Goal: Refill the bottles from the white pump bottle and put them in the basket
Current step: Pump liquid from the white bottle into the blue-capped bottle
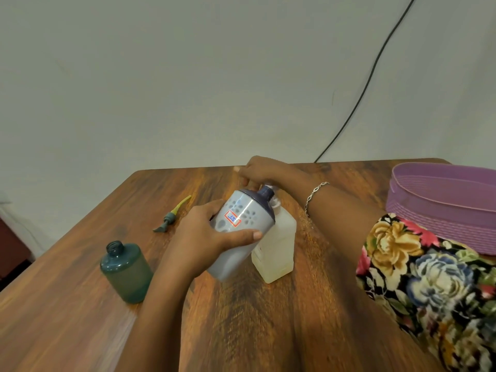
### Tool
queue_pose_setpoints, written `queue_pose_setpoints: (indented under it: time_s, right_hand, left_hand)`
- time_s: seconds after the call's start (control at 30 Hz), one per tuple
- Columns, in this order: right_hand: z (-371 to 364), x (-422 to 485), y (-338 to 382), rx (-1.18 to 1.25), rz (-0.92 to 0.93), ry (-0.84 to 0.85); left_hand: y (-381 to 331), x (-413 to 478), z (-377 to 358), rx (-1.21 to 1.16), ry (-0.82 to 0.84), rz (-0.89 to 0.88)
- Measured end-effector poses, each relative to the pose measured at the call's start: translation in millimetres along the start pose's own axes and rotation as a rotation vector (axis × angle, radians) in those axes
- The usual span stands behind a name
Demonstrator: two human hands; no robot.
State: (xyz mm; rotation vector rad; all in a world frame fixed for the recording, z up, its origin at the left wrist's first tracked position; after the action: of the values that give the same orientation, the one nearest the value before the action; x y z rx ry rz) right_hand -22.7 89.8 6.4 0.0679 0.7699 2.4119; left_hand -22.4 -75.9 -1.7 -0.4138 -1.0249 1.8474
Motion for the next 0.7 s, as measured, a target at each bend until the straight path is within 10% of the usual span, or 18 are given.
queue_pose_setpoints:
  time_s: [0.7]
  right_hand:
    - [0, -4, 2, 0.026, 0.006, 0.027]
  left_hand:
    - [-4, -2, 1, -0.015, 0.013, -0.004]
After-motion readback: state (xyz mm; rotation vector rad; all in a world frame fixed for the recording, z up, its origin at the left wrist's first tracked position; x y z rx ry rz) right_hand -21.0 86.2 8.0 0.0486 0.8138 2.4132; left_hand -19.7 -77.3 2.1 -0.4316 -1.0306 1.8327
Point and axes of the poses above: each hand's wrist, its own x-axis towards the middle knuckle, its own z-axis out of the back of the hand, y = z × x, the point moved 9 cm from there along x, towards the middle knuckle, and after that the axes turned 3 degrees about y, right-handed, at the moved point
